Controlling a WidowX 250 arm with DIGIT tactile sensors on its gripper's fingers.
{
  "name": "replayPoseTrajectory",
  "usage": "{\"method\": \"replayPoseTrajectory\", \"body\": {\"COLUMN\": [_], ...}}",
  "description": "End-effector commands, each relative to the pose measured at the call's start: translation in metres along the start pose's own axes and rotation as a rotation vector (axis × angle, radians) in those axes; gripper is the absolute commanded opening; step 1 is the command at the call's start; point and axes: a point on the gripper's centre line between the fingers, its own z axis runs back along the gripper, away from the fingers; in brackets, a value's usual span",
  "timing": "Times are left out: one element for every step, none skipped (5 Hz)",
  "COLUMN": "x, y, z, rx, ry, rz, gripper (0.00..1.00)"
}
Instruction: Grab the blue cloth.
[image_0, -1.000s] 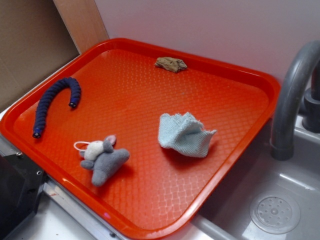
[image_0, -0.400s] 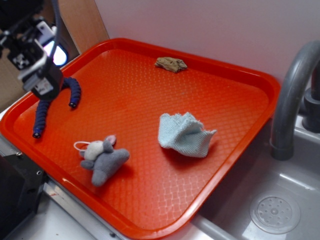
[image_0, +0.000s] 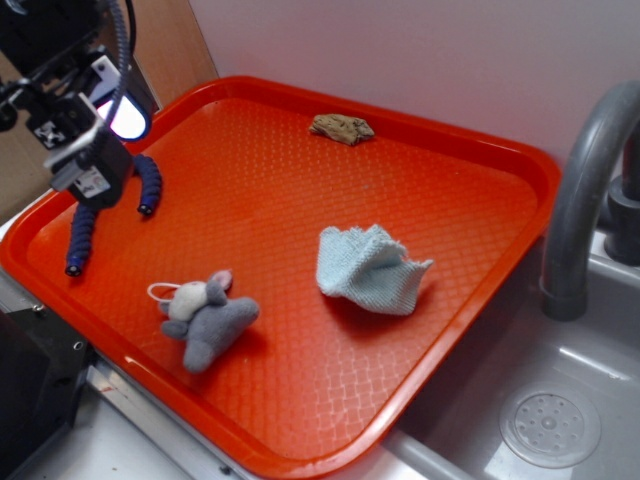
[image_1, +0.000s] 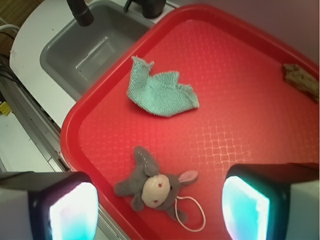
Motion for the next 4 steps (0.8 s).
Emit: {"method": "replayPoseTrajectory", "body": {"x": [0.034, 0.047, 0.053, 0.057], "y": [-0.018, -0.033, -0.043, -0.045], "z": [-0.053, -0.096, -0.122, -0.139], "rx": [0.146, 0.186, 0.207, 0.225], "ry": [0.072, 0.091, 0.072, 0.088], "rz": [-0.024, -0.114, -0.239, -0.305], "gripper": [1.00, 1.00, 1.00, 1.00]}}
